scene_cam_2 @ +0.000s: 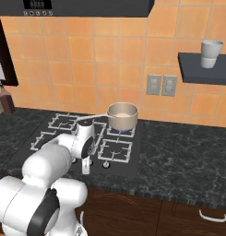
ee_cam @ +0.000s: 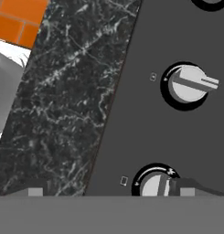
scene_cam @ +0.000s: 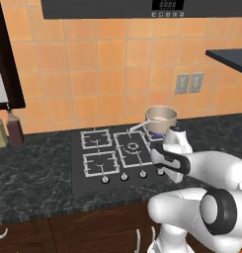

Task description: Turn off the rear right burner of the stove.

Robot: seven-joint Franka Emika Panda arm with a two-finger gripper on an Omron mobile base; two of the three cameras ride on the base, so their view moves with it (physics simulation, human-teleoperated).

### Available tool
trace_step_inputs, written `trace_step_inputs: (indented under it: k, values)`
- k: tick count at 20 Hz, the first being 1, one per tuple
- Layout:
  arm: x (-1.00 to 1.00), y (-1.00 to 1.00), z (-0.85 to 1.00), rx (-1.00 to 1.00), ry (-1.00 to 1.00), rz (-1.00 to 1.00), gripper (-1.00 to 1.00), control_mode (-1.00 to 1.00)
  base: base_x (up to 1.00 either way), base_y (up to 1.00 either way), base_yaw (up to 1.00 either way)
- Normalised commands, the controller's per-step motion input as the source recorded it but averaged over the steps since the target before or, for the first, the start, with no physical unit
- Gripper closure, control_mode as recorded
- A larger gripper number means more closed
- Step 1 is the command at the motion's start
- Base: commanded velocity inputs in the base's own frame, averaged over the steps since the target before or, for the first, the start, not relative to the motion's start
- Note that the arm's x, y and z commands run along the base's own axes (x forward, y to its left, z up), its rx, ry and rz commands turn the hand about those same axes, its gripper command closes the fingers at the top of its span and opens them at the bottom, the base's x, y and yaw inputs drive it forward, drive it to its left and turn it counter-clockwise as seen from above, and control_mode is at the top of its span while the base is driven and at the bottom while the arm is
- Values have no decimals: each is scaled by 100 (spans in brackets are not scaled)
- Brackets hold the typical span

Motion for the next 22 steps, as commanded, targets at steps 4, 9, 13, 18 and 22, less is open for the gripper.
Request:
trace_step_inputs:
  k: [4,9,13,18,22]
  values:
    - [30,0,0,0,0,0,-100,-100,0,0,0]
    - [11,0,-3,0,0,0,-100,-100,0,0,0]
    - [2,0,0,0,0,0,-100,-100,0,0,0]
    - [9,0,-16,0,0,0,-100,-100,0,0,0]
    - [18,0,-14,0,0,0,-100,-100,0,0,0]
